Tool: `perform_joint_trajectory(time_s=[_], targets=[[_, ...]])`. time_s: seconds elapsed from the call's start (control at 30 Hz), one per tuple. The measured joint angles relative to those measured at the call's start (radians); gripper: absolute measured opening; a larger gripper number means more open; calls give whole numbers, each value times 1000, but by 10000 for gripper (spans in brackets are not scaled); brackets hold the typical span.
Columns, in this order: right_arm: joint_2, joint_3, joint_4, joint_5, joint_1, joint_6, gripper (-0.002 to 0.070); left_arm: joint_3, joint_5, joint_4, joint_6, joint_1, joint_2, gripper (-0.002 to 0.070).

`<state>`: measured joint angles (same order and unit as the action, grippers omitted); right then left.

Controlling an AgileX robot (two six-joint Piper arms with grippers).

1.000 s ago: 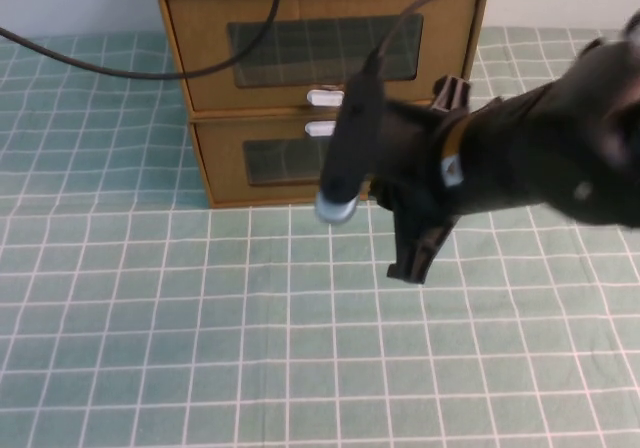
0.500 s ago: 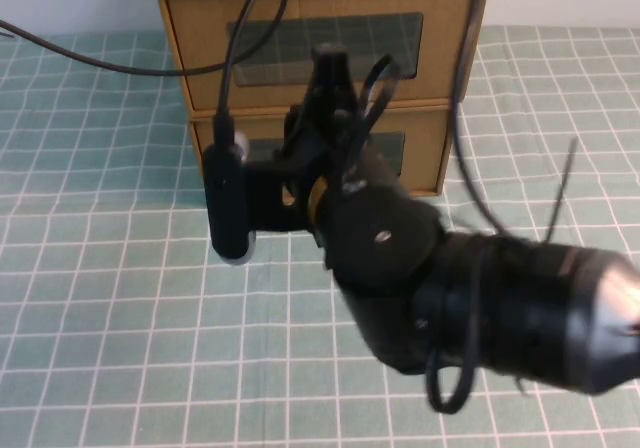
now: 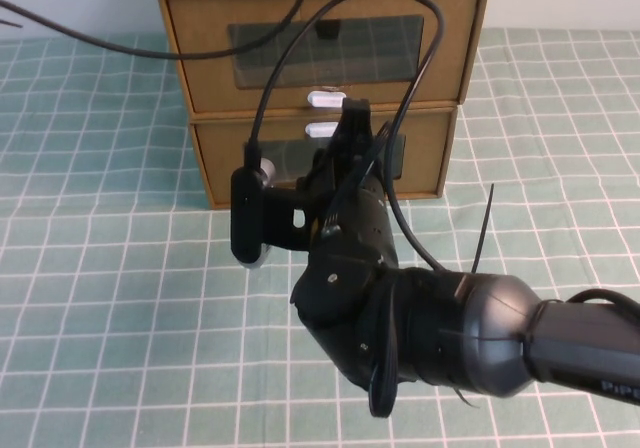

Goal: Open the shoe box
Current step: 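Pull the top drawer of the cardboard box fully open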

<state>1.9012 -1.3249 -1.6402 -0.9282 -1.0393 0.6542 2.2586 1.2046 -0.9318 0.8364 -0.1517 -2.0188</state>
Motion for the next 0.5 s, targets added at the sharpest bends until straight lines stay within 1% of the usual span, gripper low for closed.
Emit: perform_joint_trajectory(time_s=[0.07,0.23,0.4,0.5], targets=[[0,0,0,-5,0,0,-13,30,-25,24,-9,-29,0,-5],[0,0,0,0,12,0,-13,46,-88,151,-39,-91,-10,-5],[0,0,0,53,42,0,-13,47,-94,170,-44,-98,-81,-5],[0,0,0,100,55,0,-13,56,-94,140,-47,-98,-104,-5]])
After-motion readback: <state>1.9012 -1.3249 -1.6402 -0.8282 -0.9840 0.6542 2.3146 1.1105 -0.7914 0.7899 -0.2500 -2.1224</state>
